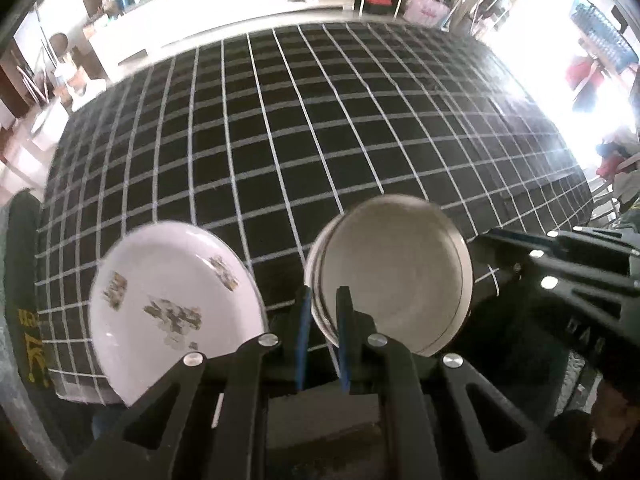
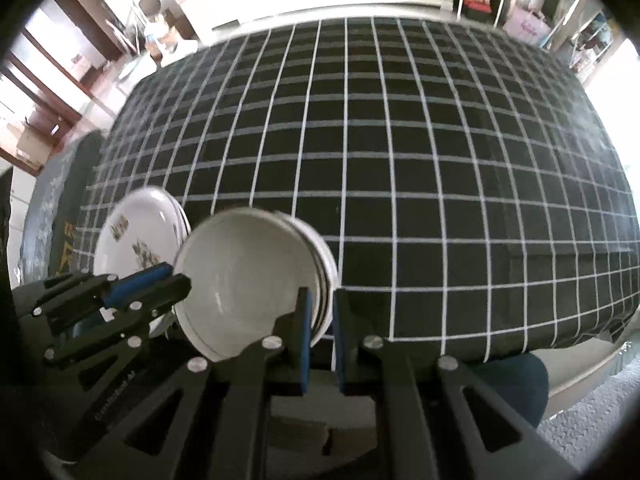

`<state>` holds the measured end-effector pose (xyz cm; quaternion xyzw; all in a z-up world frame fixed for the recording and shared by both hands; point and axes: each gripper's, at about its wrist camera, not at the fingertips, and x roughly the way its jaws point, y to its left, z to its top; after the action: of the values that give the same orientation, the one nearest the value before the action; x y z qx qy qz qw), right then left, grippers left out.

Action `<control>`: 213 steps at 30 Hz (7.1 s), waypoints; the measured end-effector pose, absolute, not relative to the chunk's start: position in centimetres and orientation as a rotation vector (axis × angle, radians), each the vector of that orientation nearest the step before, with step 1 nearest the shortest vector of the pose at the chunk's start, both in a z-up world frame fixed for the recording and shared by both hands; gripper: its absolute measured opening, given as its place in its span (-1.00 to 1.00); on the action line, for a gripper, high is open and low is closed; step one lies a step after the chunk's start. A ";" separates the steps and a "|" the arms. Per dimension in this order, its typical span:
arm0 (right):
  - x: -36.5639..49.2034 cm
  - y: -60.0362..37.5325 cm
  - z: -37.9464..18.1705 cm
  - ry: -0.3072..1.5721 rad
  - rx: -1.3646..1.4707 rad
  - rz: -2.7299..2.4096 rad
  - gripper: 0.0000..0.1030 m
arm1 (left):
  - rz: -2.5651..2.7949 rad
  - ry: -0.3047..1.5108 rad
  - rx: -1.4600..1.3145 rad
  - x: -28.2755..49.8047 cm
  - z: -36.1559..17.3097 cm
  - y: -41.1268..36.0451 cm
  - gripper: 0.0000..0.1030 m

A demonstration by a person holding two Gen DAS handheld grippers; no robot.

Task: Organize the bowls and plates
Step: 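Grip the rim of the bowl stack with both tools, then lift the bowl stack with both tools and tilt it over the plates, then lower the bowl stack onto the cartoon-print plate with both tools, then open both tools and withdraw from the bowl stack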

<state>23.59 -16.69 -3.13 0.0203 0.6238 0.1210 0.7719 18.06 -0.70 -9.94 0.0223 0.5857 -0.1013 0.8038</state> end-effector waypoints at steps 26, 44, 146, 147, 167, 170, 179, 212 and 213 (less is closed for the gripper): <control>22.8 -18.8 -6.2 1.383 0.285 0.285 0.21 | -0.295 1.242 -0.153 16.3 -12.3 2.8 -0.03; 24.7 -17.9 -9.9 1.462 0.347 0.345 0.31 | -0.413 1.296 -0.203 18.0 -16.0 2.1 0.06; 28.6 0.8 -10.0 1.619 0.332 0.581 0.41 | -0.085 1.239 -0.313 19.5 -14.5 10.3 0.26; 28.6 0.7 -10.2 1.626 0.334 0.575 0.41 | -0.086 1.243 -0.316 20.0 -14.8 10.0 0.26; 28.3 -1.0 -11.2 1.640 0.335 0.560 0.40 | -0.089 1.257 -0.330 20.3 -16.2 10.0 0.26; 28.2 -0.9 -11.3 1.637 0.339 0.566 0.40 | -0.091 1.252 -0.323 20.3 -16.2 9.9 0.26; 28.2 -1.4 -11.3 1.637 0.369 0.581 0.40 | -0.097 1.249 -0.325 20.1 -16.1 10.3 0.25; 18.2 -9.5 5.0 0.921 0.145 0.518 0.41 | 0.078 0.735 -0.099 8.6 -2.3 6.5 0.25; 17.2 -9.8 5.5 0.880 0.124 0.503 0.41 | 0.074 0.725 -0.079 7.8 -2.1 5.8 0.25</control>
<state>17.24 -9.78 5.50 0.0595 0.4210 0.2409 0.8725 7.82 5.82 -2.14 -0.0385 0.3546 0.0363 0.9335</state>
